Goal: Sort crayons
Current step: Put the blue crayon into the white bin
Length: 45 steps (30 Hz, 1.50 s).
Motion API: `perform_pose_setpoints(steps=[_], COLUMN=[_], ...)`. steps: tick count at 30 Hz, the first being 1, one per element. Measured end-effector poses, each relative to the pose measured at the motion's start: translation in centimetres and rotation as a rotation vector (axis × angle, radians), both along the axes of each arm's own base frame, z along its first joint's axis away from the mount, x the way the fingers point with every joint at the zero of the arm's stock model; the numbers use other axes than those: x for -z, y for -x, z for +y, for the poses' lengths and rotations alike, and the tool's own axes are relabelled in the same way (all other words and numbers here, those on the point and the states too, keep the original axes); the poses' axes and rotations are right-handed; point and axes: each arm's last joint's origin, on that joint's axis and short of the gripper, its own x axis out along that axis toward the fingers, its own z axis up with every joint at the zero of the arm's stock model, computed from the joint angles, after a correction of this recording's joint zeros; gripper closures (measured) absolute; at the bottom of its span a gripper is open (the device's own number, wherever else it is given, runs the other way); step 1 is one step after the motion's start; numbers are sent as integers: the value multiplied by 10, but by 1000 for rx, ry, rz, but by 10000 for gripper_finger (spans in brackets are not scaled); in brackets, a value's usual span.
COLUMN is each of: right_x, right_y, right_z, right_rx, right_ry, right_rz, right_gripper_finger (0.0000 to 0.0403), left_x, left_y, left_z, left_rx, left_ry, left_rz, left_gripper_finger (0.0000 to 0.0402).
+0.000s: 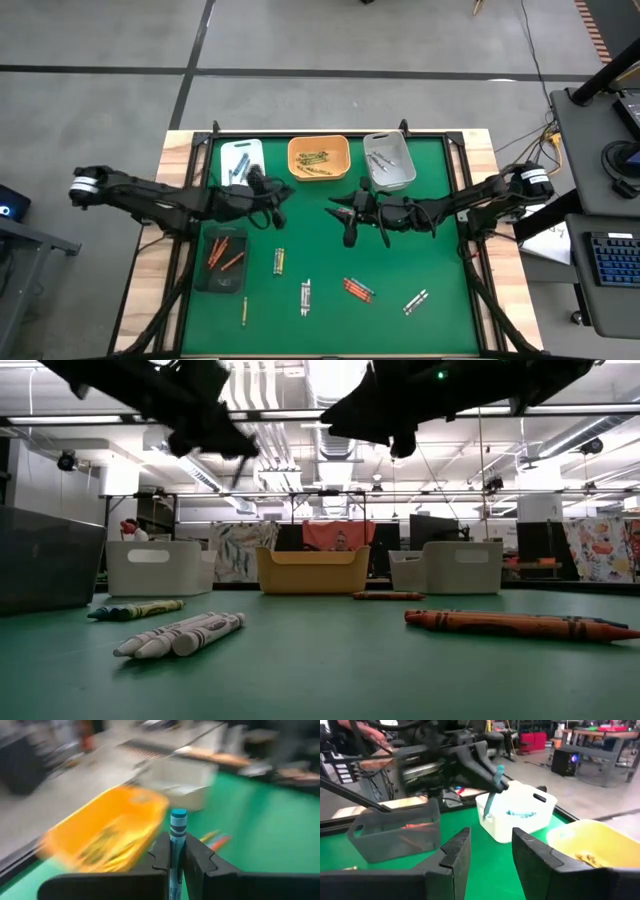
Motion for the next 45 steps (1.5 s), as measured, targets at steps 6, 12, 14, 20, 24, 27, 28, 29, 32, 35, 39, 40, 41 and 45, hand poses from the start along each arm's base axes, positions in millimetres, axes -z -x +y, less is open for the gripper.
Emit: perform_pose_setpoints(steps=[6,12,14,20,24,27,28,29,32,35,39,40,41,45], right_x=[-1,-1,0,0,1,2,2,3,4,5,5,5,6,6], right_y=[0,0,0,0,0,0,0,0,0,1,1,1,1,1], right_z=[-2,-4,-5,-7,-9,-10,-10,-11,-13,-16,-18,-18,-18,-18], right_rx=[6,15,17,24,27,31,32,34,40,49,56,57,57,56], right_ry=[-1,0,0,2,3,5,5,4,5,6,6,6,7,6], right_rz=[0,1,3,13,18,27,32,38,48,61,63,64,64,67], right_gripper_finger=[272,275,274,271,275,275,274,272,268,269,273,273,273,268], left_x=[0,10,13,22,31,39,42,45,53,59,63,63,63,62], left_y=[36,56,59,61,61,61,60,60,60,59,57,55,53,45], left_z=[26,49,55,70,83,93,96,99,107,113,121,123,125,130], left_rx=[-245,-439,-480,-566,-622,-661,-673,-683,-712,-726,-734,-738,-739,-727], left_ry=[125,235,245,249,250,253,255,257,264,264,261,262,262,248], left_rz=[73,158,186,251,318,372,390,409,456,490,526,528,530,567], left_gripper_finger=[400,400,401,401,401,400,398,398,396,396,395,395,395,388])
